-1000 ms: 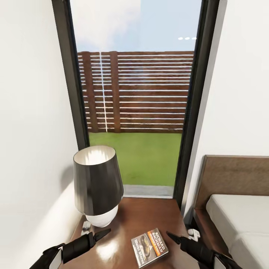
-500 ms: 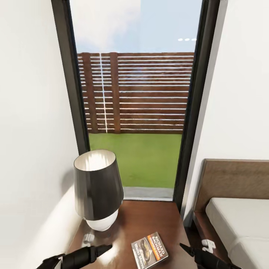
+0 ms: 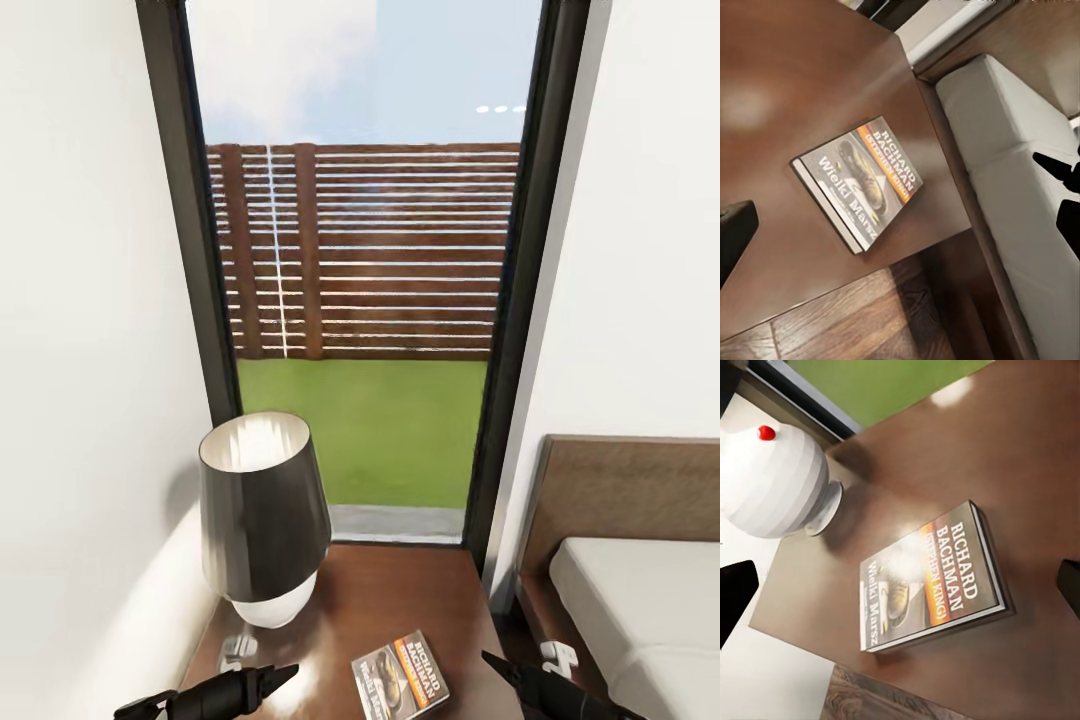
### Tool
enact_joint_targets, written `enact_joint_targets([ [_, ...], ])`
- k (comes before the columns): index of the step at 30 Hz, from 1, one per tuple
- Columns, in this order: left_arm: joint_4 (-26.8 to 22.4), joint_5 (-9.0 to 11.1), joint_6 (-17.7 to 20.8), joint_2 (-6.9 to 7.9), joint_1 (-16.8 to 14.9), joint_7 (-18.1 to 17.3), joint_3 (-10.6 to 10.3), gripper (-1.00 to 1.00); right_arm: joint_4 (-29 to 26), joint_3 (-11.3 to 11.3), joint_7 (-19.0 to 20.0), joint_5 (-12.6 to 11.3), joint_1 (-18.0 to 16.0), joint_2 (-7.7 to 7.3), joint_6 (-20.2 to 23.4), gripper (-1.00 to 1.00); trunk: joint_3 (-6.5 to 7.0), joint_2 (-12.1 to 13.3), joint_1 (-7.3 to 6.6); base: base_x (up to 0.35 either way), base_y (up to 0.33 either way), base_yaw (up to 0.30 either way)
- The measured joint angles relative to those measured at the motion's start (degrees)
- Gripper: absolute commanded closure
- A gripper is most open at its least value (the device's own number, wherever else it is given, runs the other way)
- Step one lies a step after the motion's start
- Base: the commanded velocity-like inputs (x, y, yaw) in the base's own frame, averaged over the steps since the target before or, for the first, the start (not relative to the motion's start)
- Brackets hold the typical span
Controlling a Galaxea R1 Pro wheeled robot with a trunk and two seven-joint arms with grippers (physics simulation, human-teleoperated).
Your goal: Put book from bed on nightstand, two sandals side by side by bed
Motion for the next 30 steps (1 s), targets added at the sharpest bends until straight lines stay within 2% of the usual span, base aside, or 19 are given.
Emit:
enact_joint_targets([
  [15, 0.0, -0.1, 0.0, -0.18, 0.0, 0.2, -0.1, -1.0, 0.0, 0.0, -0.2, 0.0, 0.0, -0.03, 0.0, -1.0, 2.69, 6.0, -3.3, 0.0, 0.0, 0.0],
  [20, 0.0, -0.2, 0.0, -0.16, 0.0, 2.6, -0.1, -1.0, 0.0, -0.1, -0.1, -0.1, 0.1, -0.35, -0.1, -1.0, 3.59, 8.0, -4.39, 0.0, 0.0, 0.0],
  [25, 1.1, -0.6, -0.5, -0.22, 0.0, 5.9, -0.1, -1.0, 0.0, 0.0, -0.1, -0.2, 3.3, -3.47, -0.6, -1.0, 4.49, 10.0, -5.49, 0.0, 0.0, 0.0],
  [29, 7.1, -0.9, -5.2, 0.19, 0.2, 7.4, -0.2, -1.0, 1.2, 0.2, -0.4, -0.2, 8.5, -4.37, -2.1, -1.0, 5.19, 11.6, -6.37, 0.0, 0.0, 0.0],
  [30, 8.6, -0.9, -6.7, 0.23, 0.5, 9.0, -0.3, -1.0, 1.5, 0.3, -0.5, -0.2, 10.6, -4.45, -2.6, -1.0, 5.37, 12.0, -6.59, 0.0, 0.0, 0.0],
])
